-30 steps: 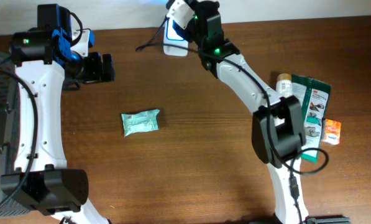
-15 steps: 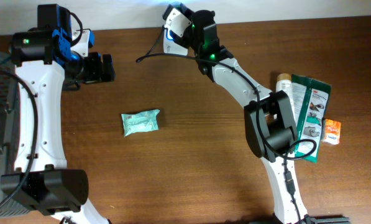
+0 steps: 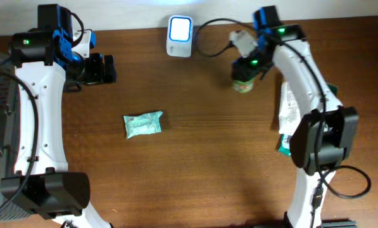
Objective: Scan the item barcode
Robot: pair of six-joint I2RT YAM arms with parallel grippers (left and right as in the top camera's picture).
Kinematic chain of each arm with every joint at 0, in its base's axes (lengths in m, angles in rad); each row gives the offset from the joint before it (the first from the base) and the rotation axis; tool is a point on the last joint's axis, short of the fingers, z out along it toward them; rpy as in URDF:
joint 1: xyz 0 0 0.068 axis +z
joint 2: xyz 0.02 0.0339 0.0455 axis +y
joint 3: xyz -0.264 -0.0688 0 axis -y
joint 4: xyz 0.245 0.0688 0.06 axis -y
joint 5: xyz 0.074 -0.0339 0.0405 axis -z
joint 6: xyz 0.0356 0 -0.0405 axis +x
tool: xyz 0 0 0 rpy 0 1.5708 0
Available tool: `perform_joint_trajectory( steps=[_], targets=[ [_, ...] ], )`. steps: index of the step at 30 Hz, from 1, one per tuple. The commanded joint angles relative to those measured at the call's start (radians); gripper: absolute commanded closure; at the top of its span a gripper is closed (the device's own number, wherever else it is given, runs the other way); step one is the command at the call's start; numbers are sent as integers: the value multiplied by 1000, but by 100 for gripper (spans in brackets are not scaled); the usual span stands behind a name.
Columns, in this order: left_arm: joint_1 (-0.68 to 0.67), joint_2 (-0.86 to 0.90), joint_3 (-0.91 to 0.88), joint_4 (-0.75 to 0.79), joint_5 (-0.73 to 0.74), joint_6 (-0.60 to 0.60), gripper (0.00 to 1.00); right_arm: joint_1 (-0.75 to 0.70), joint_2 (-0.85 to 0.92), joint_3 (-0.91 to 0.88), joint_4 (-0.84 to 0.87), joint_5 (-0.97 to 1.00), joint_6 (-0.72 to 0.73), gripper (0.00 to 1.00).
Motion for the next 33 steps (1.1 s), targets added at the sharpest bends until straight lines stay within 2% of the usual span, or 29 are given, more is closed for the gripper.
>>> perform_joint_trajectory(
  steps=[1,4,7,8,9,13,15,16,17,20,22,24,25,26,28,30,33],
  targets=[
    [5,-9,5,2,3,12,1,-102,25,-12,-13,22,9,49],
    [5,-9,5,2,3,12,1,-217,26,-92,12,86,9,49],
    [5,-9,5,2,3,12,1,-271,26,-140,39,87,9,49],
    [5,-9,5,2,3,12,1,-276,26,-144,44,86,9,44],
    [5,-9,5,2,3,12,1,-276,26,-144,43,82,9,2],
    [5,-9,5,2,3,12,1,-276,0,-100,15,15,12,2],
    [5,-9,5,2,3,12,1,-274,-38,40,-69,-2,146,2],
    [5,-9,5,2,3,12,1,-267,-55,158,-143,-52,303,2],
    [5,-9,5,2,3,12,1,-254,-60,235,-209,-111,382,2],
    [5,-9,5,2,3,12,1,-159,-58,309,-293,-320,455,2],
    [5,-9,5,2,3,12,1,-61,-35,293,-259,-439,465,2],
    [5,-9,5,2,3,12,1,80,7,266,-209,-431,488,2],
    [5,-9,5,2,3,12,1,126,17,241,-182,-406,562,11],
    [5,-9,5,2,3,12,1,188,32,189,-134,-350,700,16],
    [5,-9,5,2,3,12,1,298,43,18,41,-298,937,19],
    [5,-9,5,2,3,12,1,377,43,-146,227,-307,1077,21],
    [5,-9,5,2,3,12,1,444,44,-270,411,-322,1167,24]
  ],
)
